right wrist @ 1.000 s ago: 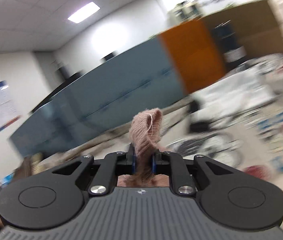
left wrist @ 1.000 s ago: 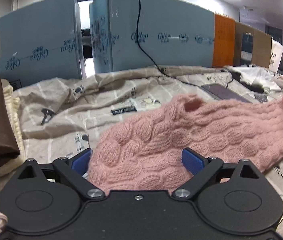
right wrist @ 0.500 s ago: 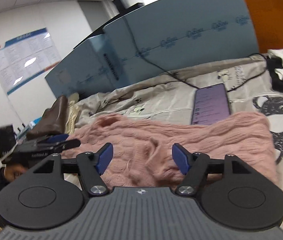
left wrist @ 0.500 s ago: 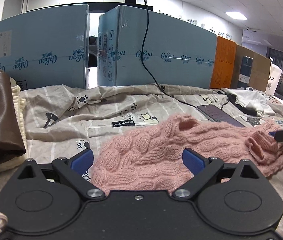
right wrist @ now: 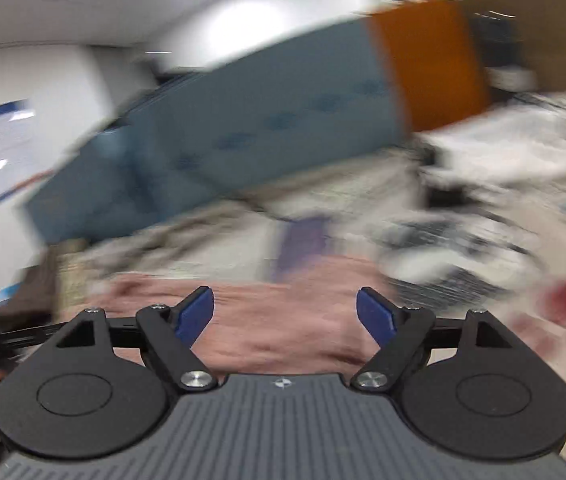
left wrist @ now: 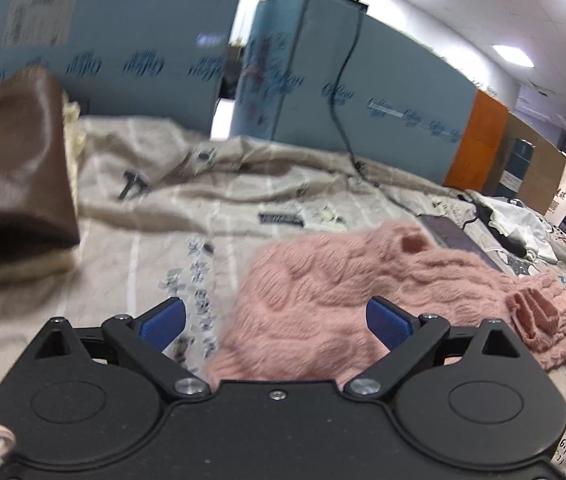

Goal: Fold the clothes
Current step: 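Fold the held sleeve across the sweater body with the right gripper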

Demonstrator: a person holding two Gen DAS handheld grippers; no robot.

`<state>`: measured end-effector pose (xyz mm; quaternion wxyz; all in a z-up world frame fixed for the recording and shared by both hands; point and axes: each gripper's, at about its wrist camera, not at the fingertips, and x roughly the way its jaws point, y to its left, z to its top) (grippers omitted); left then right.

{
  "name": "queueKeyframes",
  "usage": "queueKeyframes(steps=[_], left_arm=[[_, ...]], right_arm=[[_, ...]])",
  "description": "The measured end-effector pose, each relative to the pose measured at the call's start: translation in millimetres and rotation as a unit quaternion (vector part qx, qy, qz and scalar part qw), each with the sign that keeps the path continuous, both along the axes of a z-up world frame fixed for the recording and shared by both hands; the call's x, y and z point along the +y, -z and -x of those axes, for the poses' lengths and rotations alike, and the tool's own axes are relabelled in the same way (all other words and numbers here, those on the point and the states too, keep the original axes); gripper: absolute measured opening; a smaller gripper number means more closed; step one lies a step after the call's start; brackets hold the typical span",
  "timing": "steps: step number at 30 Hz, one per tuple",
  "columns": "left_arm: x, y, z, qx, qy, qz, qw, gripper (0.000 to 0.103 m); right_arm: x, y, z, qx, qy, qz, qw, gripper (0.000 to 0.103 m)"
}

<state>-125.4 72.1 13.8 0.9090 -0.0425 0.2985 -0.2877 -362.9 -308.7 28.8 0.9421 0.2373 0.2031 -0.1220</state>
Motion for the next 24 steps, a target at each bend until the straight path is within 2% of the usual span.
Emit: queueKeyframes(steps=[2,4,5,6,8,9,11,13,14,17,18,19,22,24], left_arm=[[0.0,5.2,-3.1,0.020,0.000,0.003,0.9998,0.098],[-1.4,8.1,-3.9,0.029,0.005,0.010,0.9995,0.098],[-2.0,8.7,-3.8,0.031,0.009,0.014,0.9994,0.097],[-2.1,8.6,-3.6,0.032,0.012,0.018,0.9993,0.096],[-2.9,8.3,-2.3,0.029,0.013,0.020,0.9993,0.093],[-3.1,7.8,-1.3,0.027,0.011,0.019,0.9994,0.083],[-0.8,5.6,1.3,0.019,0.007,0.019,0.9996,0.074],[-0.1,3.3,4.7,0.018,0.018,0.027,0.9993,0.052],[-0.4,2.1,6.8,0.019,0.030,0.033,0.9988,0.049],[-5.4,-1.9,15.6,0.015,0.065,0.046,0.9967,0.049],[-8.2,-4.1,18.6,0.008,0.067,0.047,0.9966,0.053],[-10.9,-6.3,21.7,0.001,0.069,0.048,0.9965,0.053],[-18.3,-13.1,30.4,-0.019,0.073,0.053,0.9957,0.070],[-16.3,-19.7,31.8,-0.022,0.071,0.085,0.9936,0.074]], right_arm=[[-13.7,16.8,1.7,0.029,0.034,-0.047,0.998,0.078],[-17.8,29.5,0.2,0.020,0.036,-0.090,0.995,0.076],[-16.1,31.9,-0.9,0.008,0.030,-0.096,0.995,0.068],[-13.7,33.7,-3.6,0.001,0.021,-0.102,0.995,0.054],[-7.1,36.0,-12.6,-0.001,0.002,-0.106,0.994,0.036],[-2.7,35.7,-15.2,-0.002,0.001,-0.095,0.995,0.027],[3.6,32.3,-13.8,-0.015,-0.002,-0.071,0.997,0.021],[-0.6,24.6,-3.7,-0.040,-0.004,-0.071,0.997,0.018],[-3.8,20.1,2.1,-0.051,-0.001,-0.070,0.996,0.017],[-10.5,1.6,20.9,-0.071,0.021,-0.037,0.997,0.017],[-11.8,-5.4,26.6,-0.076,0.031,-0.020,0.996,0.017],[-13.2,-12.5,31.3,-0.081,0.041,-0.003,0.996,0.017],[-5.2,-29.4,30.7,-0.071,0.056,0.074,0.993,0.017],[7.0,-35.1,22.3,-0.066,0.037,0.114,0.991,0.017]])
